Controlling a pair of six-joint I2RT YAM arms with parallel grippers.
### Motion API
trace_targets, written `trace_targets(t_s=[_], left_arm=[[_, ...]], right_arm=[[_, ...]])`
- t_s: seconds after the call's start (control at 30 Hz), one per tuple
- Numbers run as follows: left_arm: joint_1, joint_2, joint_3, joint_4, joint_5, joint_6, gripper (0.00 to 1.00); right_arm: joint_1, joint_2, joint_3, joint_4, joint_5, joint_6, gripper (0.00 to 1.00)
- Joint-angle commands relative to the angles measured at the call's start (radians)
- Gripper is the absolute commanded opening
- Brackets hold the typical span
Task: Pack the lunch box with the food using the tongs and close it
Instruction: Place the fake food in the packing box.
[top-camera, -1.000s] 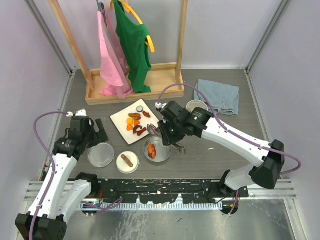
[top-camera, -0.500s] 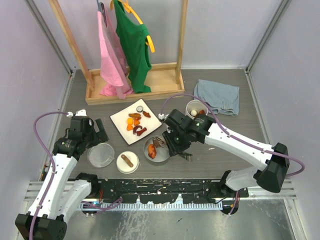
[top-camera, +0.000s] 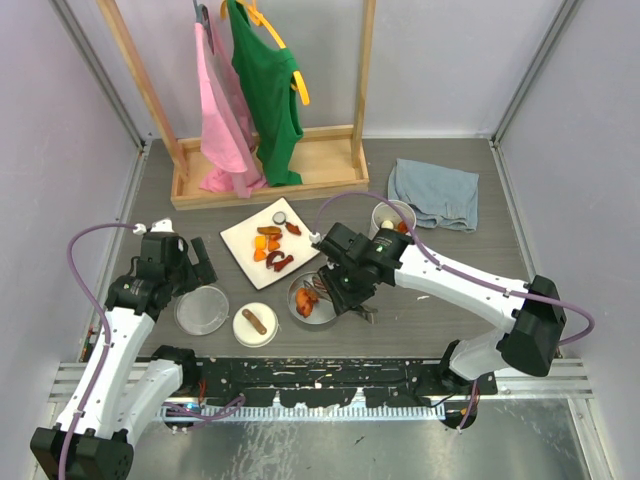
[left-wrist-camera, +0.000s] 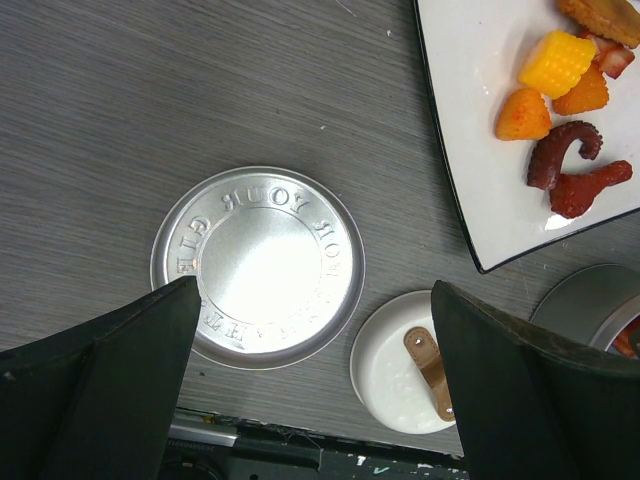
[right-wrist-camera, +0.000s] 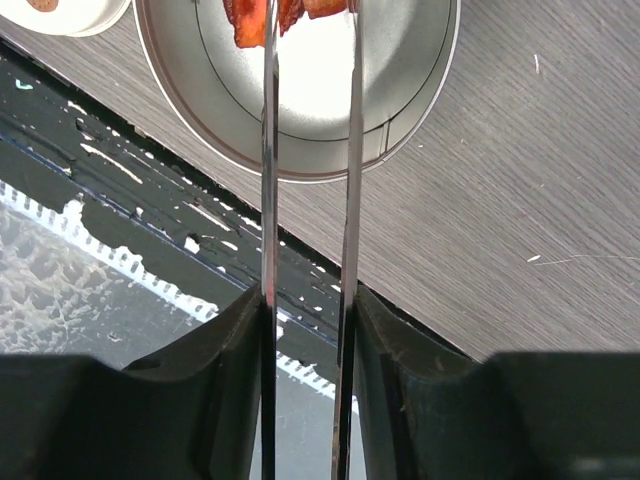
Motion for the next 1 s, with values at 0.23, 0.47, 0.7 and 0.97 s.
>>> trace_targets(t_s=[0.23, 0.47, 0.7, 0.97], left_arm=[[0.004, -0.01, 0.012, 0.041, -0.001, -0.005, 1.0], [0.004, -0.008, 0.012, 0.041, 0.002, -0.005, 1.0], [0.004, -0.01, 0.012, 0.041, 0.003, -0.005, 1.0], [0.004, -0.014, 0.01, 0.04, -0.002, -0.005, 1.0]], right_arm=[[0.005, -0.047, 0.037, 0.037, 0.027, 0.005, 0.46], [0.005, -0.112, 0.073, 0.103, 0.012, 0.0, 0.46], [0.005, -0.038, 0.141, 0.127, 0.082, 0.013, 0.46], [0.005, 0.118, 0.257, 0.111, 0.27, 0.057, 0.46]])
